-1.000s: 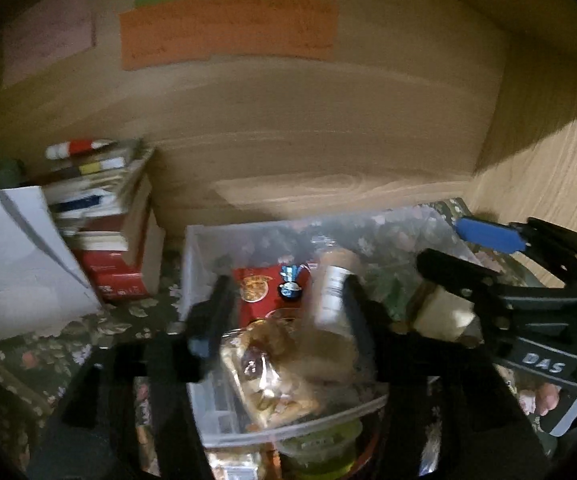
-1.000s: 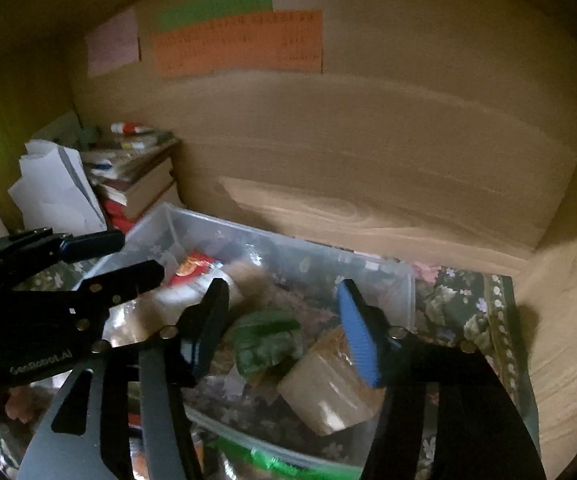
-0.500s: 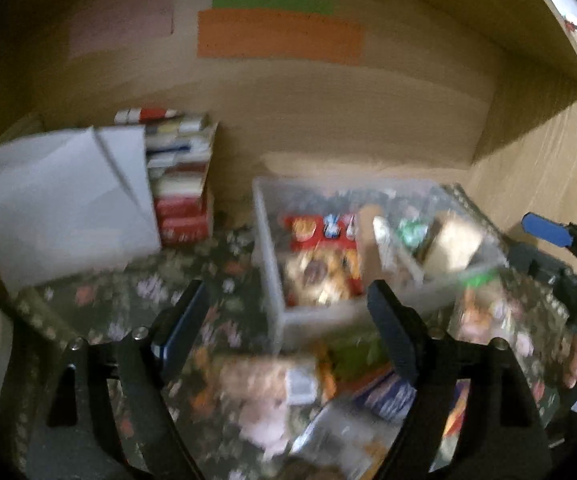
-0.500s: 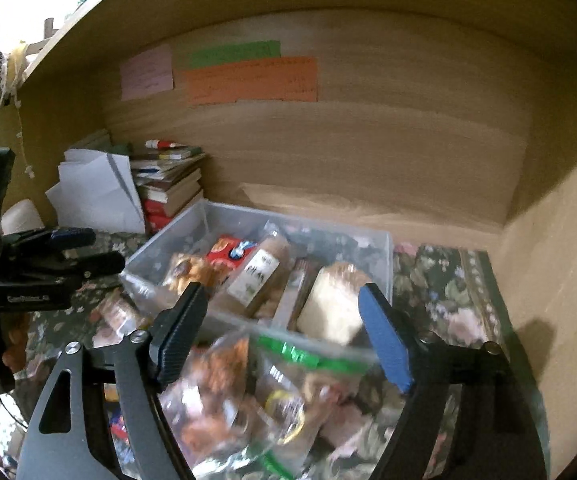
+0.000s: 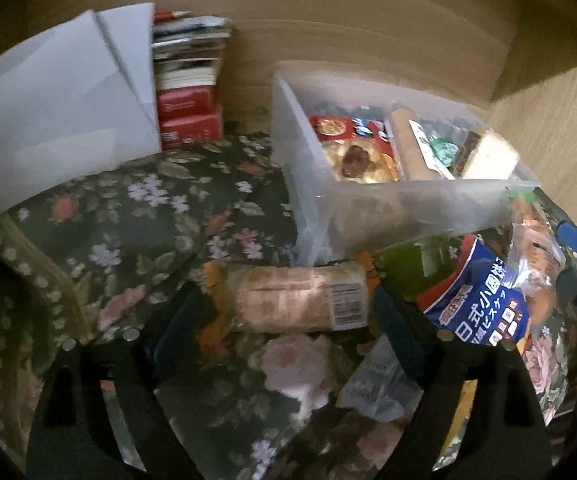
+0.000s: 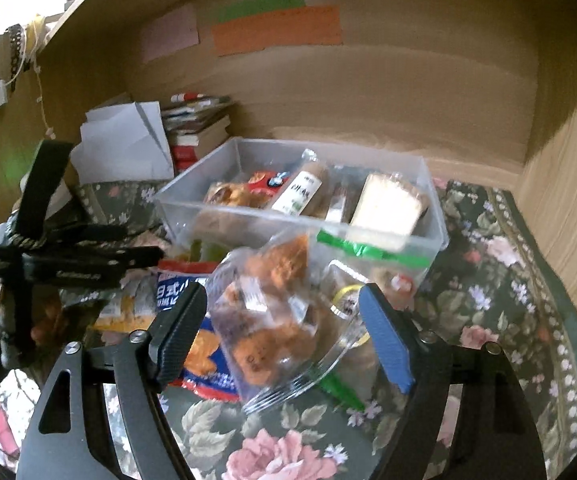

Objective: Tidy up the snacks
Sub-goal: 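Move both tools back toward the remaining snacks on the cloth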

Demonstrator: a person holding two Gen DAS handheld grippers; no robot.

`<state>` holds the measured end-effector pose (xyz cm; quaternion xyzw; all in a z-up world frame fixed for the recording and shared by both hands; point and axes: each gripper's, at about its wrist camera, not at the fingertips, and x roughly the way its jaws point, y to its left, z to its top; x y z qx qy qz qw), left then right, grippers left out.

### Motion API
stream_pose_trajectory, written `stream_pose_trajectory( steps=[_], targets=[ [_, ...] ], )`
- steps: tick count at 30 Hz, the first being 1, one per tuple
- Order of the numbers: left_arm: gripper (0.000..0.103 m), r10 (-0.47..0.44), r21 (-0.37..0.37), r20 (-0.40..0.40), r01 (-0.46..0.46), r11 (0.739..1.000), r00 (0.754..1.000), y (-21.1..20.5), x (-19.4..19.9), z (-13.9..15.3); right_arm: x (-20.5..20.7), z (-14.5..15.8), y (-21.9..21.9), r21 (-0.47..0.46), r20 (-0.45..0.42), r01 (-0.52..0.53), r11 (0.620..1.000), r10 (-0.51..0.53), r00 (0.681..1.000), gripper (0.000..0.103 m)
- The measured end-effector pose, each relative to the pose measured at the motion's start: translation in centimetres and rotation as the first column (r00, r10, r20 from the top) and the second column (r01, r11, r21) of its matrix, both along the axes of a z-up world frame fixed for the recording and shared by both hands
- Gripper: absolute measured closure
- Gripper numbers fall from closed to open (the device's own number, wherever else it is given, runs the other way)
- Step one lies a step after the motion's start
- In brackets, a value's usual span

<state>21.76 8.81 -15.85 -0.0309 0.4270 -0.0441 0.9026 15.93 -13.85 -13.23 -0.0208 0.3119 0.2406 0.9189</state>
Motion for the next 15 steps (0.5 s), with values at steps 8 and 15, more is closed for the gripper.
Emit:
stream_pose_trajectory(
  steps=[8,15],
  targets=[
    [0.006,0.027,-0.025,-0.057,-0.029,0.999,0.998,0.2,1.9,-2.3,0.0,-0.9,0.9,-0.029,-0.016,-0.008,1.0,0.007,1.0,0.023],
    [0.01,0.038,-0.006,-0.043,-0.039,0.999,0.998,0.0,2.0,-3.0,0.7,-1.7,1.1,-0.033,-0.038,-0.012,0.999,0.011,0.999,0.023]
  ],
)
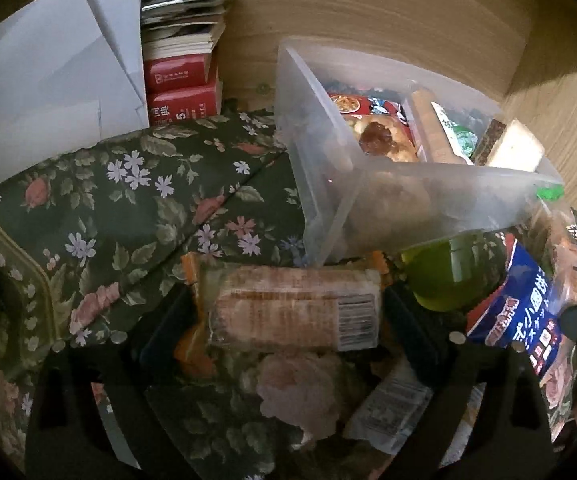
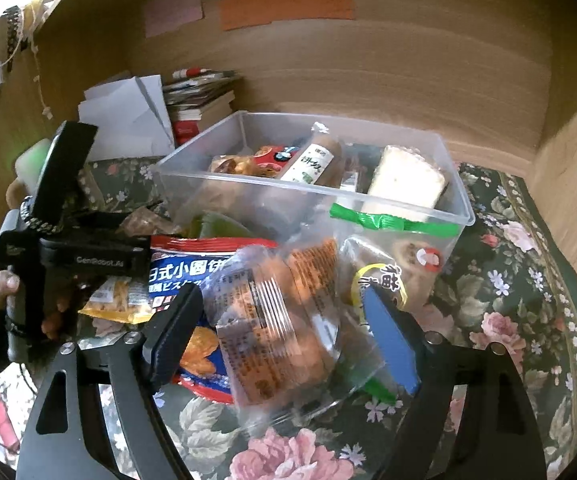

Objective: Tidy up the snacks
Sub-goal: 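Move both tools back toward the remaining snacks on the cloth, then grasp the pastry bag with the left tool while the right tool grasps the orange pastry bag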

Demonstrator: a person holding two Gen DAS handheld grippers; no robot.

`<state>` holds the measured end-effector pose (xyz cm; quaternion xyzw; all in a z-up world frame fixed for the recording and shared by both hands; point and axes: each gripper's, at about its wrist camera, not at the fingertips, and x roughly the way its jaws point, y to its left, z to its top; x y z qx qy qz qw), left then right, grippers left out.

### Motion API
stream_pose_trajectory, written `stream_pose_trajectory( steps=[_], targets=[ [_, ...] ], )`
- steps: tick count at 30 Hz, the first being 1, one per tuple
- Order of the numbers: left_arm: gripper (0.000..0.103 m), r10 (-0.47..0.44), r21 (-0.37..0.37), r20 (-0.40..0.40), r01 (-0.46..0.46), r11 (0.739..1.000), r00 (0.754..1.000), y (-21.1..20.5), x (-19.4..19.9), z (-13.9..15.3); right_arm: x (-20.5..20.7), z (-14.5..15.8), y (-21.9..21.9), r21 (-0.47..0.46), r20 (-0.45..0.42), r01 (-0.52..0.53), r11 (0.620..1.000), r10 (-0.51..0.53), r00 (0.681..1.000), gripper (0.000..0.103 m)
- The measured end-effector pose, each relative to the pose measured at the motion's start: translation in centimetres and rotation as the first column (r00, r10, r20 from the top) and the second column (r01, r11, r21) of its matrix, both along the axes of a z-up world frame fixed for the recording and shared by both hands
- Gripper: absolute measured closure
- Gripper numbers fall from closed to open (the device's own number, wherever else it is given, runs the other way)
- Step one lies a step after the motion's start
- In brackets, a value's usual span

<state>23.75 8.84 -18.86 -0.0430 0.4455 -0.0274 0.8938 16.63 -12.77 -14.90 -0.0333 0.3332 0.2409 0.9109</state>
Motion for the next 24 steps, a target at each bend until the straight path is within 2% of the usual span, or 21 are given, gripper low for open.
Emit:
stream_pose_trajectory(
  steps=[2,4,5,10,17,24],
  targets=[
    [0.016,-0.004,-0.004,0.006,0.004,1.0,1.0,-0.2,-0.3,-0.1,0.0,0.0,-0.2,0.003,-0.002,-0.005,1.0,0.005,1.0,0.025],
    [0.02,-0.006,-0.002,0.017,0.006,1.0,1.0,0.0,-1.0,0.3,0.0,-0.1,-0.4,0.01,-0.015,-0.029,1.0,0.029,0.999,0.04],
    [0.022,-0.006,0.001,0.024,0.006,1.0,1.0,0.1,-1.2,0.5,0.1,-0.1,-0.5,0.006,-0.018,-0.031,0.999,0.031,0.999,0.041],
    [0.025,-0.006,0.017,0.063,0.005,1.0,0.998,0.3,-3.0,1.9,-0.4,0.2,-1.2,0.02,-0.006,-0.008,1.0,0.008,1.0,0.056],
    [0.026,0.001,0.02,0.166,-0.005,1.0,0.986,0.3,-5.1,5.3,-1.0,2.0,-2.0,0.046,0.049,0.018,0.999,-0.02,0.999,0.057],
    [0.026,-0.002,0.01,0.28,-0.001,1.0,0.96,-0.9,-6.1,9.9,-0.9,5.5,-2.4,0.073,0.147,0.027,0.997,-0.038,0.988,0.057]
  ],
)
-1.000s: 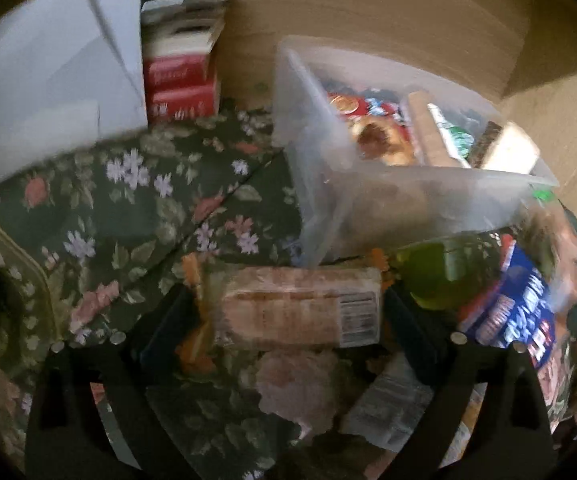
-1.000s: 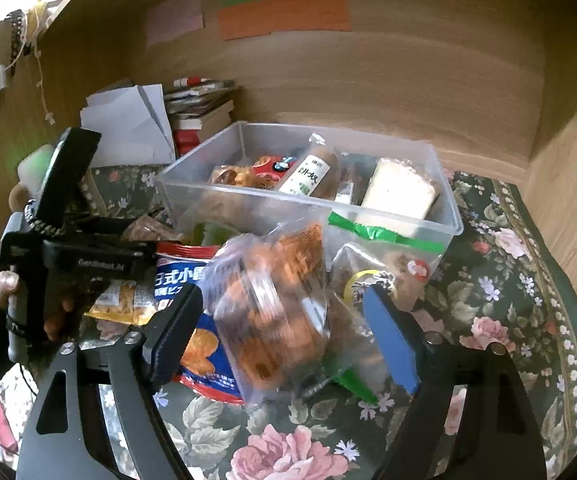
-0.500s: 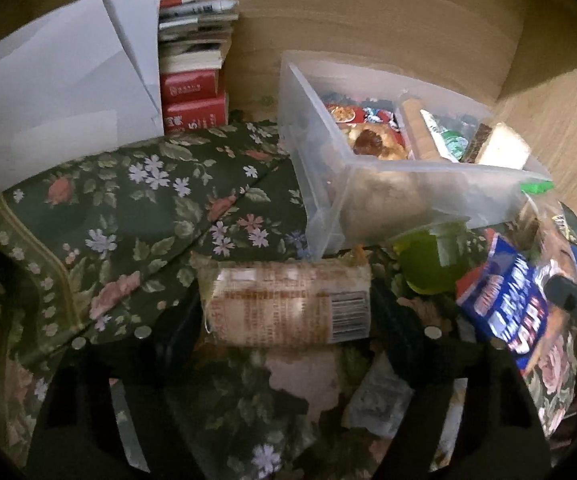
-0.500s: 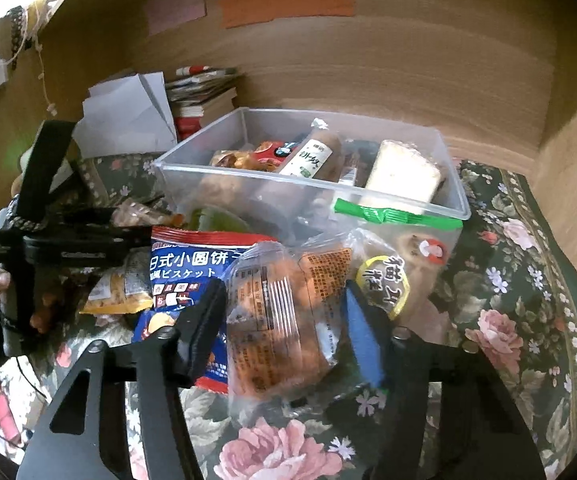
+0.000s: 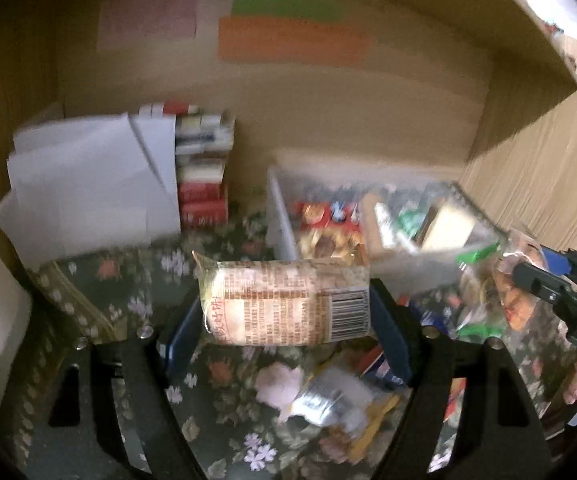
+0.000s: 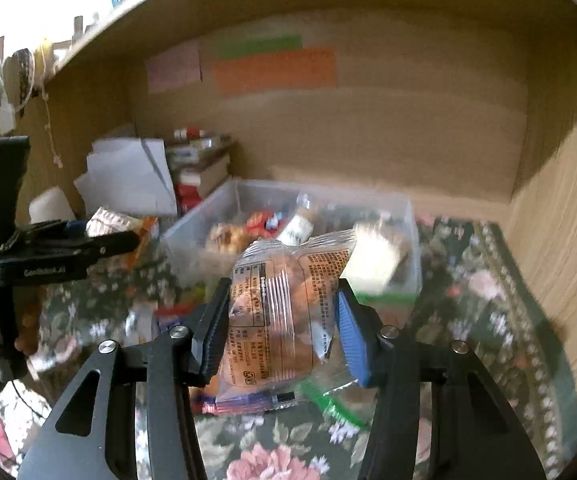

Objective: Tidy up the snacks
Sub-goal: 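Grasp the pastry bag with the left tool while the right tool grasps the orange pastry bag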

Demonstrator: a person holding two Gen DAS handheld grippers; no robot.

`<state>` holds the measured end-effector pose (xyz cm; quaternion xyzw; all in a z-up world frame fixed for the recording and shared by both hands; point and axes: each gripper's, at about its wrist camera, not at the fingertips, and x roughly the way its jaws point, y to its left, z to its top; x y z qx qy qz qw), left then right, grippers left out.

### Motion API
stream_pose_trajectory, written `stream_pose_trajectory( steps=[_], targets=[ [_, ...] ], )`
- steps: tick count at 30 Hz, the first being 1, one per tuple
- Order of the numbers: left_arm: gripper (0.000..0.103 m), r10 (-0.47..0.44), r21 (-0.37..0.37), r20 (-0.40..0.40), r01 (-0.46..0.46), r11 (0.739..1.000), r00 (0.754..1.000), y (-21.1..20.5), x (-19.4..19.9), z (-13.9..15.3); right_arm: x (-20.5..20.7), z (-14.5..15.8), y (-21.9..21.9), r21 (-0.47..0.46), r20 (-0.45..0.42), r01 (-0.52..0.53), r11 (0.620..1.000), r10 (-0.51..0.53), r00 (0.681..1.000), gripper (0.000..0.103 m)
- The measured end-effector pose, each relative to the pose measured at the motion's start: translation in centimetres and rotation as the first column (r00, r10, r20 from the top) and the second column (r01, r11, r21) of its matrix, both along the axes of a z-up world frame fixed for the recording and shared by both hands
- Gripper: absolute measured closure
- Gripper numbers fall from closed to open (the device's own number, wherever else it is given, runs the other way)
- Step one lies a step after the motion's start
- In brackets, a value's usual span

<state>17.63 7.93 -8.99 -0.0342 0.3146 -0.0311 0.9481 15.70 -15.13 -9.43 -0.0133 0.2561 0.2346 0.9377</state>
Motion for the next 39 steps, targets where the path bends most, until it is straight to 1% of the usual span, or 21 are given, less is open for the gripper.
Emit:
stream_pose_trajectory(
  steps=[5,9,13,18,22,28,33,36,39],
  targets=[
    [0.025,-0.016,0.0,0.073,0.016,1.0,0.997,-1.3,0.7,2.4,1.1,2.3,-0.1,0.029,0.064,0.022,0.999,-0.024,0.998,0.057],
    [0.025,-0.024,0.0,0.107,0.024,1.0,0.994,-2.1,1.6,3.8,2.6,3.7,-0.1,0.041,0.1,0.036,0.999,-0.039,0.994,0.057],
    [0.025,-0.025,-0.007,0.131,0.026,1.0,0.991,-2.8,2.8,5.0,4.1,4.5,0.3,0.043,0.112,0.047,0.998,-0.051,0.992,0.057],
    [0.025,-0.029,-0.008,0.138,0.031,0.999,0.99,-3.7,4.8,5.3,6.7,4.6,1.5,0.029,0.089,0.042,0.999,-0.044,0.995,0.057],
    [0.025,-0.026,0.011,0.114,0.025,1.0,0.993,-4.2,7.0,4.7,9.1,3.8,2.2,0.018,0.039,0.035,0.999,-0.036,0.999,0.056],
    [0.025,-0.023,0.007,0.037,0.022,1.0,0.999,-4.2,10.3,2.6,12.3,2.3,2.5,-0.022,-0.051,0.037,0.999,-0.038,0.998,0.056],
    [0.025,-0.024,0.005,-0.03,0.025,1.0,0.999,-4.3,12.5,0.5,13.8,1.2,2.6,-0.07,-0.094,0.032,0.997,-0.039,0.995,0.056],
    [0.025,-0.031,0.002,-0.044,0.031,1.0,0.999,-4.6,13.1,0.0,14.0,0.7,2.6,-0.082,-0.108,0.026,0.996,-0.035,0.994,0.056],
    [0.024,-0.037,0.001,-0.049,0.037,0.999,0.998,-4.7,13.8,-0.3,13.9,0.4,2.7,-0.074,-0.124,0.01,0.997,-0.019,0.992,0.055]
  ],
)
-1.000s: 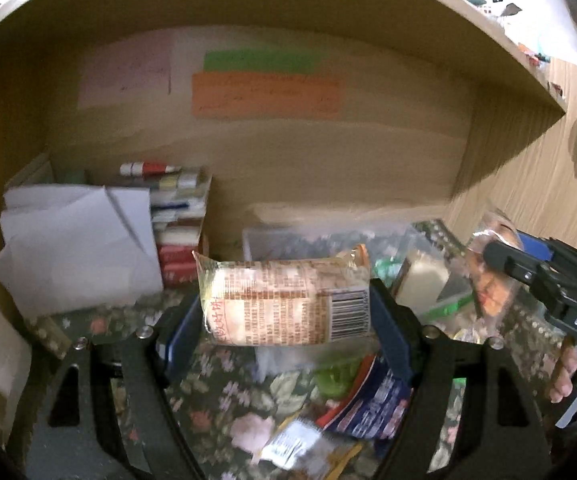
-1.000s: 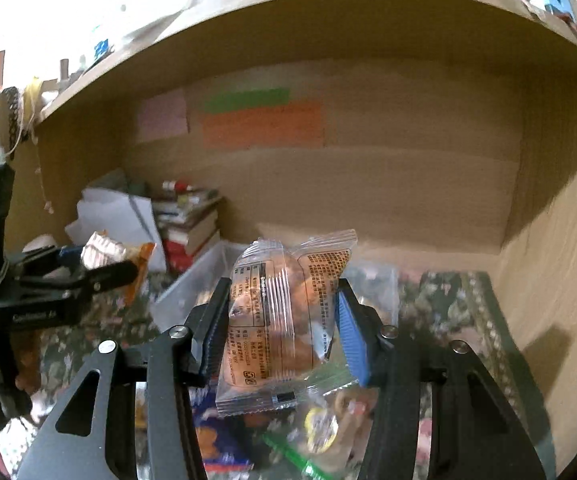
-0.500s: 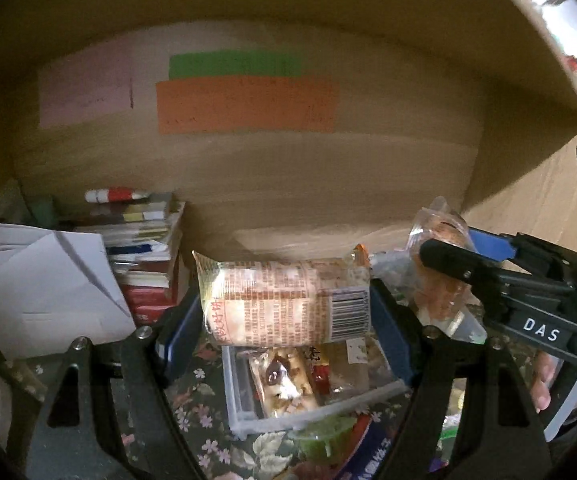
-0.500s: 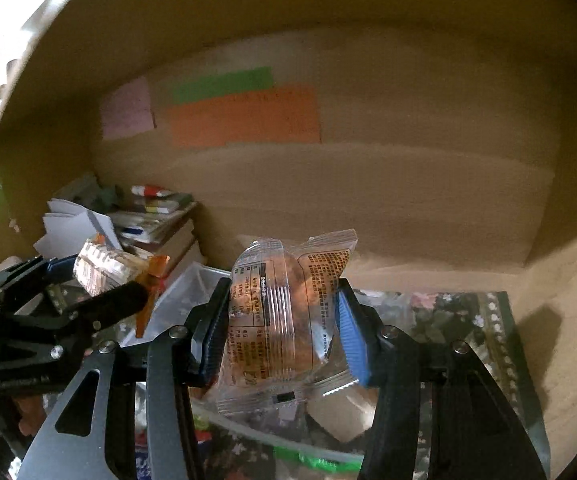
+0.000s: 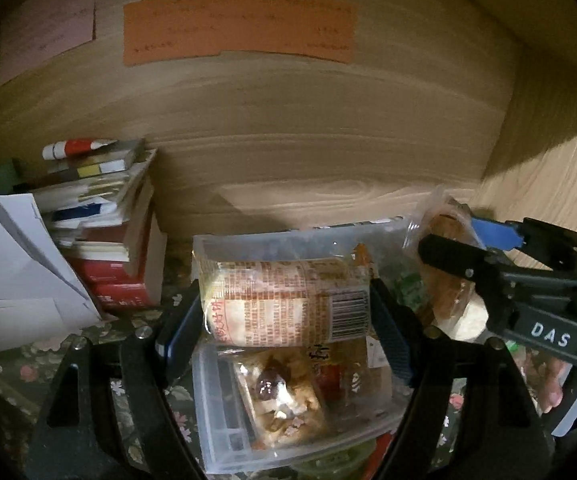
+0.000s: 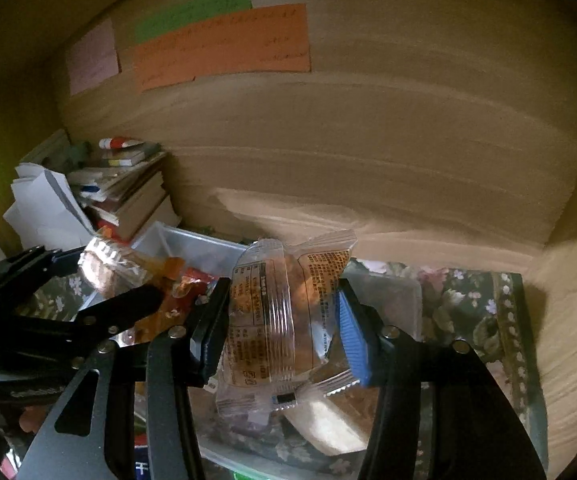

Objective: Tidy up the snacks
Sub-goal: 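Grasp the pastry bag with the left tool while the right tool grasps the orange pastry bag, then lower both pastry bags into the clear box and open both tools, then grasp the pretzel bag with the left tool while the right tool grasps the green-sealed bag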

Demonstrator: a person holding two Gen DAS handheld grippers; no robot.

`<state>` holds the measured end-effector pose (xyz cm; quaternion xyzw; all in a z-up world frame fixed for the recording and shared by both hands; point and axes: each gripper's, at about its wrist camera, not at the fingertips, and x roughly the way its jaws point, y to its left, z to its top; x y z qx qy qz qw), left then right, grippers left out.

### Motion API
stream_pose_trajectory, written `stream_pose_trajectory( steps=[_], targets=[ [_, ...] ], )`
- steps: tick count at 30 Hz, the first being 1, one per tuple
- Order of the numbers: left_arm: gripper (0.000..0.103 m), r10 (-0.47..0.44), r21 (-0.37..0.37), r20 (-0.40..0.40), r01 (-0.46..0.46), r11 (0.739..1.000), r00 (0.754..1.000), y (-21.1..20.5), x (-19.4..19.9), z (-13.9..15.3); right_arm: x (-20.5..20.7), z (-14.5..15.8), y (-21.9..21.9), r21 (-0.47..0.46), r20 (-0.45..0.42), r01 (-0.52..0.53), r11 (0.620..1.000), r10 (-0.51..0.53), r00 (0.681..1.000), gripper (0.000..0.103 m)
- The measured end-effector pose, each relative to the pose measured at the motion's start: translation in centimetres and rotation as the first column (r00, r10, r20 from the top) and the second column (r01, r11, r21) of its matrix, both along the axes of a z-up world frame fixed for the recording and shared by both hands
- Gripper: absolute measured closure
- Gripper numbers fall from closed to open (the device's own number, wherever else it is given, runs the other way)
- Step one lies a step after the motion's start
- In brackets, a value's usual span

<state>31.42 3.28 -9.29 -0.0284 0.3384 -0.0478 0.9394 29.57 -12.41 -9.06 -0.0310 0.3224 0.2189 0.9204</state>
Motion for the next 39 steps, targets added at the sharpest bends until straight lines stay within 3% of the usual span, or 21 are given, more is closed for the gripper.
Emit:
stream_pose_trajectory(
  steps=[11,23,33,39],
  targets=[
    [0.02,0.005,-0.04,-0.005,-0.005,0.999,1.0,1.1,-1.0,0.5,-2.1,1.0,-0.5,0.016,0.039,-0.001,1.0,0.0,0.999,0.045],
    [0.017,0.021,-0.036,0.054,-0.019,0.999,0.998,2.6,-8.0,2.2,-8.5,2.5,-3.4,0.021,0.148,0.006,1.0,-0.009,0.989,0.035],
    [0.016,0.037,-0.001,-0.063,-0.037,0.999,0.997,3.6,-13.2,-2.5,-12.4,-1.2,-4.5,-0.008,0.105,0.024,1.0,-0.023,0.994,0.034],
    [0.016,0.014,-0.044,-0.153,-0.021,0.999,0.988,3.5,-15.2,-6.2,-13.7,-3.6,-5.8,-0.003,0.035,0.055,0.998,-0.055,0.998,0.034]
  ],
)
